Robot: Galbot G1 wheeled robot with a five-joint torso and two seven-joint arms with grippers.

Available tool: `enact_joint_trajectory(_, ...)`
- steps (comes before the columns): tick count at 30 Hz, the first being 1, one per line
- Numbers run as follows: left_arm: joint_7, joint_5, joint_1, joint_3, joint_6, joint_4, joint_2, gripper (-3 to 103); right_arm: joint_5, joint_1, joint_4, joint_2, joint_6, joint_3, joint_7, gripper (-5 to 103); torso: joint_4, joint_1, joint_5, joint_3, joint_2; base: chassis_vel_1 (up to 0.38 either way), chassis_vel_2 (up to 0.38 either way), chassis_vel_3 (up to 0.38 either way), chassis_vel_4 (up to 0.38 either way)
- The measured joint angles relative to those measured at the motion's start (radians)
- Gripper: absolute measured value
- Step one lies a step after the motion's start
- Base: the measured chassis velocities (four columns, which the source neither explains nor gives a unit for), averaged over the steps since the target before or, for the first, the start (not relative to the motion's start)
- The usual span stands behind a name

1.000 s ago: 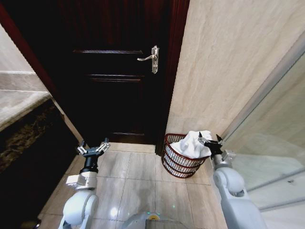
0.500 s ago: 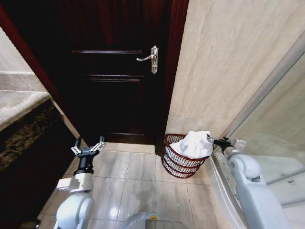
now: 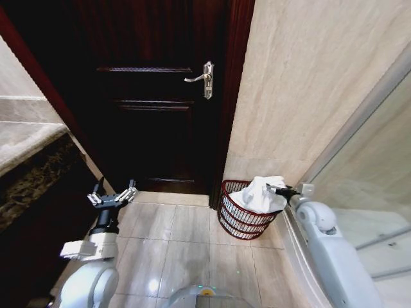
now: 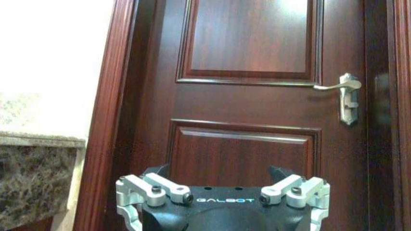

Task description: Discard the used towel into the hamper.

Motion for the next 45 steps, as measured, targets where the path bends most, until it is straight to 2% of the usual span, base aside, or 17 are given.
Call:
enact_joint_trajectory(13, 0.002, 0.001, 0.035, -0.023, -0.021, -0.024, -0.005, 100, 0.015, 0.001, -0.104, 0.023, 0.004, -0.032, 0.001, 100, -0.0001, 0.000, 0.0000, 0.000, 0.000, 0.000, 0.000, 0.000, 0.000)
enact_joint_trajectory(25, 0.002, 0.001, 0.033, -0.027, -0.025, -0.025, -0.003, 100, 0.083, 0.119, -0.247, -0.013, 0.003, -0.133, 0.015, 100, 0.0000, 0.000, 0.0000, 0.000, 0.000, 0.000, 0.000, 0.000, 0.000)
enact_joint_trajectory(29, 0.001, -0.001, 0.036, -0.035, -0.027, -0.025, -0.005, 100, 0.105, 0.136, -0.297, -0.023, 0.003, -0.153, -0.005, 100, 0.0000, 0.000, 0.0000, 0.000, 0.000, 0.000, 0.000, 0.000, 0.000)
enact_joint_trajectory(33, 0.002, 0.001, 0.036, -0.034, -0.029, -0.019, -0.008, 100, 0.081, 0.147, -0.355, -0.029, 0.003, -0.171, -0.092, 100, -0.0002, 0.000, -0.0001, 0.000, 0.000, 0.000, 0.000, 0.000, 0.000)
enact_joint_trajectory(45, 0.002, 0.011, 0.034, -0.027, -0.025, -0.023, -0.014, 100, 0.035, 0.206, -0.463, 0.003, 0.003, -0.222, -0.112, 100, -0.0002, 0.000, -0.0001, 0.000, 0.000, 0.000, 0.000, 0.000, 0.000)
